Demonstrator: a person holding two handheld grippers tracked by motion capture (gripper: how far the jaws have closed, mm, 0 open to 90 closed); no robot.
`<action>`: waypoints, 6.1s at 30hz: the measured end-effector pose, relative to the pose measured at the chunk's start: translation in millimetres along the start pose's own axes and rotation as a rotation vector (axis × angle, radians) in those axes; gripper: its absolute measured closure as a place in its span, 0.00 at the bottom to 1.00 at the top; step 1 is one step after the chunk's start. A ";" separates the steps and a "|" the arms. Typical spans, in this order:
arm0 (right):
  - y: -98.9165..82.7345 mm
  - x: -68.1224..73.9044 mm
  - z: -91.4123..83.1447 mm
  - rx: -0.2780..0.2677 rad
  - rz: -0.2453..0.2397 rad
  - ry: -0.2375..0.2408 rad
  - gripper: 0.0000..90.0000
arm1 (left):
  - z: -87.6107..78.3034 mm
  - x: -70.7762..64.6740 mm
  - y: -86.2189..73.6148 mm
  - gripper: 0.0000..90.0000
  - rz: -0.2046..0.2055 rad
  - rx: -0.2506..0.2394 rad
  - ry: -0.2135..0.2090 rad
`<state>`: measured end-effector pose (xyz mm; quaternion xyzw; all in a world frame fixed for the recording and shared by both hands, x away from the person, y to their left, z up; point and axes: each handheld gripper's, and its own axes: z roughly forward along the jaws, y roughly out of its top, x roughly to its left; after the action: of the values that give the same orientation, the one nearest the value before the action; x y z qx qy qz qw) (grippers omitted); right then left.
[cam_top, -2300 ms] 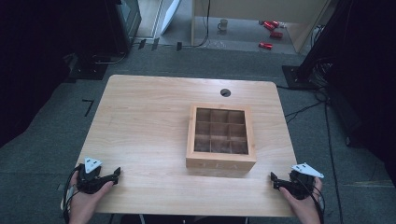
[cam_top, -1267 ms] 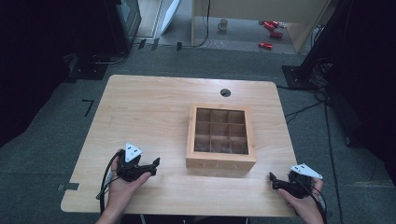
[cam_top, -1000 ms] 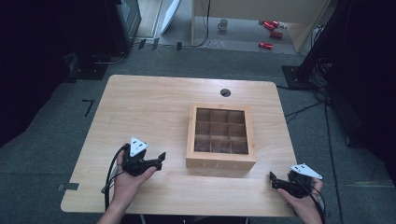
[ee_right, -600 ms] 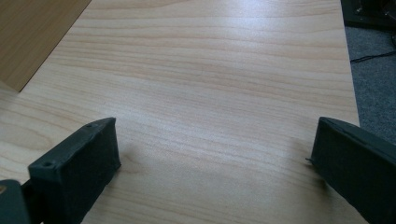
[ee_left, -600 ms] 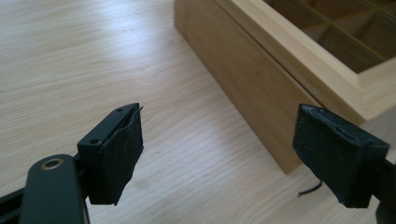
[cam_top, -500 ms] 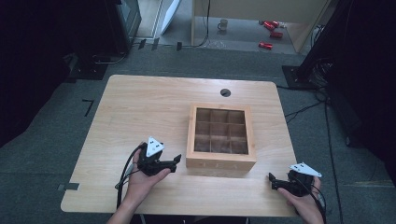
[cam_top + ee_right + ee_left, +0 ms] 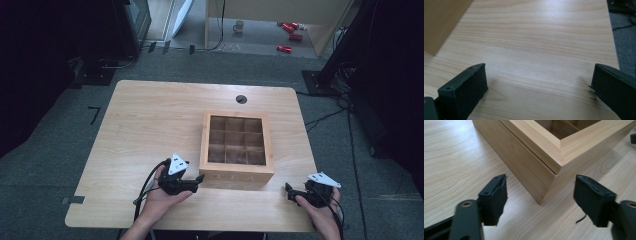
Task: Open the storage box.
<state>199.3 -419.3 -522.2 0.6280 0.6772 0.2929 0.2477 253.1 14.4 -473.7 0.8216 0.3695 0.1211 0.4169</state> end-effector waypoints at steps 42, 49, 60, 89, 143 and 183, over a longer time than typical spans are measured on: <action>28.2 76.9 -21.2 -0.211 -0.005 0.246 0.04 | 2.2 -5.7 9.0 0.70 0.003 -0.009 -0.059; 28.9 76.8 -21.4 -0.244 0.031 0.231 0.08 | 0.4 -4.4 11.5 0.69 0.006 -0.019 -0.068; 28.6 84.9 -17.8 -0.272 0.034 0.256 0.17 | -0.8 -4.6 14.1 0.68 0.007 -0.025 -0.073; 39.1 87.3 -22.3 -0.352 -0.001 0.205 0.22 | -4.0 -1.4 11.0 0.36 0.018 -0.021 -0.054; 141.9 74.7 -38.1 -0.484 -0.157 0.139 0.22 | -6.9 36.9 -58.2 0.23 0.018 0.086 0.129; 211.5 55.1 -8.5 -0.570 -0.196 0.242 0.60 | -7.4 38.1 -58.1 0.23 0.013 0.088 0.122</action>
<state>337.6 -356.8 -364.7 0.4255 0.6497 0.5181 0.3584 246.5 67.8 -518.2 0.8326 0.3938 0.1575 0.3563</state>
